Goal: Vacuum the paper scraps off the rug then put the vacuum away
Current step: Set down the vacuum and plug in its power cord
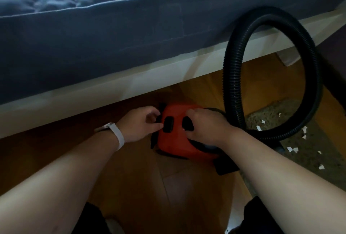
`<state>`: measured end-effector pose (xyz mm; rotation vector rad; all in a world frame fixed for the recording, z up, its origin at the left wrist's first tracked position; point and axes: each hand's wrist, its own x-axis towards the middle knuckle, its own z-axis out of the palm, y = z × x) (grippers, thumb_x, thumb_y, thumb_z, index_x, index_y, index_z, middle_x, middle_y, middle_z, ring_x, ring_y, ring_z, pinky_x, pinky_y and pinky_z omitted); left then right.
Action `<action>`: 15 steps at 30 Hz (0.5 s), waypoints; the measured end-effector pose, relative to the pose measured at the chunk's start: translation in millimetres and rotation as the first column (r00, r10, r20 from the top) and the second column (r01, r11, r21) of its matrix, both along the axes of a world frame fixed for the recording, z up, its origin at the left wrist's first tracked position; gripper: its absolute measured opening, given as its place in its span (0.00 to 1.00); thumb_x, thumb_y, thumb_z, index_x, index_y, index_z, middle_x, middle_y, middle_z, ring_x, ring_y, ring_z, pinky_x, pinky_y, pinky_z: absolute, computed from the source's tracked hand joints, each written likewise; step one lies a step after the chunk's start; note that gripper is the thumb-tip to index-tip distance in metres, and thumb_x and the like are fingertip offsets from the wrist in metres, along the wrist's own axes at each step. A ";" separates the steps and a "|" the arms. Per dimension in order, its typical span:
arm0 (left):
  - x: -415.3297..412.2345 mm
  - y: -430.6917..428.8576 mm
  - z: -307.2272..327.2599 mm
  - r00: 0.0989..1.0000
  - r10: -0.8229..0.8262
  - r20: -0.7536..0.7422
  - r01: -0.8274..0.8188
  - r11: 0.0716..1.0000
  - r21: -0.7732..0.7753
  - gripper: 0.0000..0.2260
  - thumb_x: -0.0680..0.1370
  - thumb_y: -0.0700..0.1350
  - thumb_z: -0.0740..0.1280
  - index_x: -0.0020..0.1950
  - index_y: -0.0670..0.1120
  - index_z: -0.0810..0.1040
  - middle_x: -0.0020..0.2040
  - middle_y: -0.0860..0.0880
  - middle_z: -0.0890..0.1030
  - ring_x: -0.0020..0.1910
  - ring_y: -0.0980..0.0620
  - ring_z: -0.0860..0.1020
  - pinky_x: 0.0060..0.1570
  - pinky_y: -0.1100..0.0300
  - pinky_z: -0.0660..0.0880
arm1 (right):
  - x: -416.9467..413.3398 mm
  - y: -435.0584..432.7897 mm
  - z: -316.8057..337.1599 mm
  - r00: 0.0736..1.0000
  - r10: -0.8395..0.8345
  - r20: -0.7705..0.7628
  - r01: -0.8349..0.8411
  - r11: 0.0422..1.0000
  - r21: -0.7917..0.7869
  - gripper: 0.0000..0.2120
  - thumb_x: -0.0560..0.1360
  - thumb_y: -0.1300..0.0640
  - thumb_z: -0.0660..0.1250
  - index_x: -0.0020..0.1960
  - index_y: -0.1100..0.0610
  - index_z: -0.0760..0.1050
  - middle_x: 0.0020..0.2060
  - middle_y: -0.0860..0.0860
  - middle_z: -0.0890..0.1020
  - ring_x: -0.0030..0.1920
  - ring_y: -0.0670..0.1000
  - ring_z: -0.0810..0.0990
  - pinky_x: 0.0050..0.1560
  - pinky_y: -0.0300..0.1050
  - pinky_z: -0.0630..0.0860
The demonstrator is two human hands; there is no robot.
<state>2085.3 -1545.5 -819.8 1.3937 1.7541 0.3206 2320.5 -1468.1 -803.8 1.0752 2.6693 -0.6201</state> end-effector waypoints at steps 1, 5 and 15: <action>-1.3 -4.3 -7.0 1.000 0.009 -0.010 -0.009 0.999 -0.038 0.16 0.77 0.55 0.72 0.62 0.55 0.76 0.53 0.57 0.78 0.51 0.59 0.77 0.49 0.63 0.74 | -0.5 1.5 -2.8 1.000 -0.007 0.019 0.007 1.000 0.023 0.14 0.76 0.43 0.66 0.43 0.49 0.64 0.36 0.44 0.69 0.38 0.48 0.73 0.35 0.46 0.74; -3.0 -10.4 -40.7 0.991 0.120 -0.057 -0.127 0.978 -0.164 0.16 0.79 0.53 0.69 0.65 0.50 0.76 0.59 0.53 0.78 0.55 0.54 0.75 0.51 0.60 0.71 | -5.2 8.0 -9.6 0.994 -0.063 0.092 0.060 0.998 0.032 0.20 0.77 0.41 0.66 0.35 0.50 0.62 0.32 0.46 0.70 0.31 0.46 0.69 0.28 0.42 0.64; 8.9 -36.1 -99.1 0.988 0.150 -0.041 -0.156 0.938 -0.309 0.13 0.81 0.46 0.67 0.64 0.44 0.76 0.59 0.45 0.79 0.53 0.50 0.77 0.48 0.61 0.70 | -6.2 9.8 -18.3 0.992 -0.111 0.061 0.106 0.991 0.079 0.20 0.74 0.39 0.66 0.33 0.50 0.66 0.30 0.46 0.73 0.29 0.46 0.71 0.26 0.42 0.61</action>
